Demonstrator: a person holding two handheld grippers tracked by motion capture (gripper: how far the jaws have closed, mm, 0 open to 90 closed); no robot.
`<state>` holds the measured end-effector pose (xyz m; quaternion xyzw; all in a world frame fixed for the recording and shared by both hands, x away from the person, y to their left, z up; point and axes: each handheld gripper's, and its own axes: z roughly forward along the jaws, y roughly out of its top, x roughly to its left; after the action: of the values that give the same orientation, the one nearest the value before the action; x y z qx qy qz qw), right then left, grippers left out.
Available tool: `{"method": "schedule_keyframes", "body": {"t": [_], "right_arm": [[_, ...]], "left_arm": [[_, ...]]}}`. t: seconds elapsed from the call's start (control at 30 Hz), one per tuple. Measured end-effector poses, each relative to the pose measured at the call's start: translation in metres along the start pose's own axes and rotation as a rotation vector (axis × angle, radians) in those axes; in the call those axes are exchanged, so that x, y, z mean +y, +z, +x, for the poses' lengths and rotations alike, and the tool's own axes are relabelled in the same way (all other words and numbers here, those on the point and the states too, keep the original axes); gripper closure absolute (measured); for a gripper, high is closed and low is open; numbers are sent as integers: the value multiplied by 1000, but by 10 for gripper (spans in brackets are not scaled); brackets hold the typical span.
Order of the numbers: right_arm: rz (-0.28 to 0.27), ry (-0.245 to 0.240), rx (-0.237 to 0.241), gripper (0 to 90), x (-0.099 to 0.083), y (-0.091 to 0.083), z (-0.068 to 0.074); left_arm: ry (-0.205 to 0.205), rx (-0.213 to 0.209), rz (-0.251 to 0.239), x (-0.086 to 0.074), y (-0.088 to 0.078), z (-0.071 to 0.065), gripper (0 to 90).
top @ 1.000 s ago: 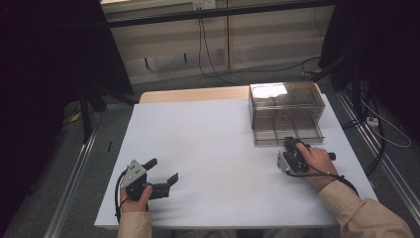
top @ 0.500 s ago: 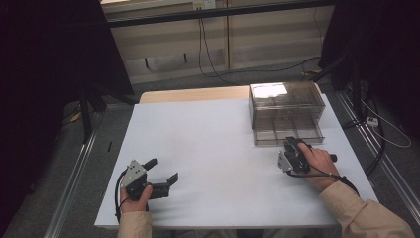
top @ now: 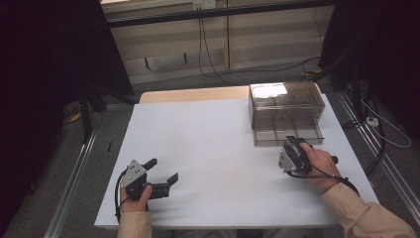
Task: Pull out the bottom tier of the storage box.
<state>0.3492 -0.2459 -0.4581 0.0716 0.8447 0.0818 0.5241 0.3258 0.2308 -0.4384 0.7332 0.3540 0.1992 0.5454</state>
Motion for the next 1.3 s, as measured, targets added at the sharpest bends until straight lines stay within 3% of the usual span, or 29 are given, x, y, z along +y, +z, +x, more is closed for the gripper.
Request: {"method": "schedule_keyframes", "body": {"t": [0.37,0.53,0.77,0.87,1.13,1.3], "right_arm": [[-45,245,-8,489,0,-12,-5],[-49,327,3,467,0,-17,-6],[-61,420,13,428,-2,-23,-5],[-67,432,7,404,-1,-25,-5],[-84,525,16,386,-4,-30,-5],[-92,600,26,374,-6,-32,-3]], "left_arm": [[-2,1,1,0,0,0,28],[1,-2,4,0,0,0,29],[1,-3,4,0,1,0,28],[0,-2,5,0,1,0,29],[1,-3,4,0,1,0,28],[0,-4,3,0,1,0,28]]}}
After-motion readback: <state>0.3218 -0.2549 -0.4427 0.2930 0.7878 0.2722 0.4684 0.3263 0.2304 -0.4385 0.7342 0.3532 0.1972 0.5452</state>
